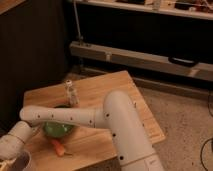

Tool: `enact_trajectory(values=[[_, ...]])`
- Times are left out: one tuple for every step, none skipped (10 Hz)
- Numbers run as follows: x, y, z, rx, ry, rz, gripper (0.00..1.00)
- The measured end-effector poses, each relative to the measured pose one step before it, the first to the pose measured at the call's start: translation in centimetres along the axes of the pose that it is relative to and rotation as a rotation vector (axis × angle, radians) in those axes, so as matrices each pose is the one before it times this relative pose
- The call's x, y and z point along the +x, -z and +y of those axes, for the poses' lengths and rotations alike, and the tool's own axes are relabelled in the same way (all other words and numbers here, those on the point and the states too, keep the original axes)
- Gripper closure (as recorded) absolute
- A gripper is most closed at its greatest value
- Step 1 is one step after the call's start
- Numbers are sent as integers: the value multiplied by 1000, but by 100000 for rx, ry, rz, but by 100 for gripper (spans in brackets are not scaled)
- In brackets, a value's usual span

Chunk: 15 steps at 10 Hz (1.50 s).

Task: Place the white sponge in the ceramic cup

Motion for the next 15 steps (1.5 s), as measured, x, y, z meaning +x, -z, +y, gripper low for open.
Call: enact_trajectory(values=[[50, 481, 209, 1649, 276, 398, 100], [-159, 1621, 333, 4630, 607, 1355, 100], [3, 1010, 285, 2211, -68, 859, 100], [-30, 1132, 144, 2572, -4, 1158, 100], [251, 627, 132, 1488, -384, 870, 100], [428, 30, 233, 274, -803, 533, 100], [351, -39, -15, 628, -607, 562, 100], [254, 113, 66, 458, -483, 276, 100], [114, 2, 41, 88, -403, 108, 100], [138, -199, -69, -254, -449, 22, 100], [239, -140, -61, -104, -465, -177, 100], [314, 33, -192, 400, -520, -344, 100], [110, 44, -207, -33, -306, -315, 100], [183, -130, -150, -417, -478, -329, 100], [358, -352, -118, -712, -750, -489, 100]])
